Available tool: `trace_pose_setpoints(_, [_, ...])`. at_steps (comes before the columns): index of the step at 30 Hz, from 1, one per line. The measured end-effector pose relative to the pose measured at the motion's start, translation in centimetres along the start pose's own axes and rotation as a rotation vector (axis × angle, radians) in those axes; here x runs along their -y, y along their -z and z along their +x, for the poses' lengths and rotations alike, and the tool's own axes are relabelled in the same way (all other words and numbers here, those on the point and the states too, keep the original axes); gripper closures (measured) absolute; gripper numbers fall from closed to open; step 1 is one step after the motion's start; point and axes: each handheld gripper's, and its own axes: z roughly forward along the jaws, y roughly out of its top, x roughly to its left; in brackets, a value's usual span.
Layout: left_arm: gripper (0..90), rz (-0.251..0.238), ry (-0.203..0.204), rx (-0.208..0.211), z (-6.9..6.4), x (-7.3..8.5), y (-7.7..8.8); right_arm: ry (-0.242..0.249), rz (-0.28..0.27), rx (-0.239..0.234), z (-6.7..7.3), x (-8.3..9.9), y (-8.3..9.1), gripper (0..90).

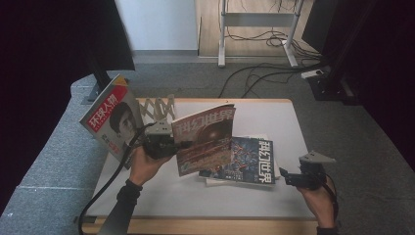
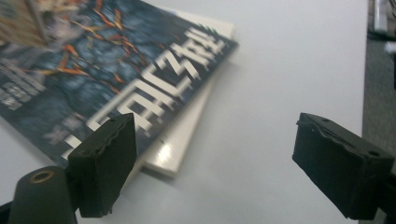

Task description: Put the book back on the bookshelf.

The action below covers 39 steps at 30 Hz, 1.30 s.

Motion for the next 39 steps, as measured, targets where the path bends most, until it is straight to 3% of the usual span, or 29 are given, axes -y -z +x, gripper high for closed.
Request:
trace_pose_setpoints(5, [84.2,-0.004,0.019,-0.033,0.0,0.5,1.6,-0.062,0.027,0.028,-0.7,2.2,-0.8,13.0])
trace_pose_setpoints(13, [84.2,-0.006,0.036,-0.104,0.0,1.3,4.1,-0.118,0.062,0.050,-1.1,4.6,-2.1,10.9])
trace_pose_setpoints(20, [84.2,-0.012,0.060,-0.165,0.0,2.3,6.2,-0.118,0.080,0.064,-0.8,5.4,-3.0,7.6])
trace_pose_setpoints(27, [84.2,-0.002,0.088,-0.256,0.1,3.6,8.4,-0.109,0.067,0.067,-0.6,5.7,-3.1,5.0])
trace_pose_setpoints(39, [84.2,-0.045,0.237,-0.412,1.0,7.6,13.6,-0.106,0.067,0.070,-0.6,5.7,-3.1,4.9])
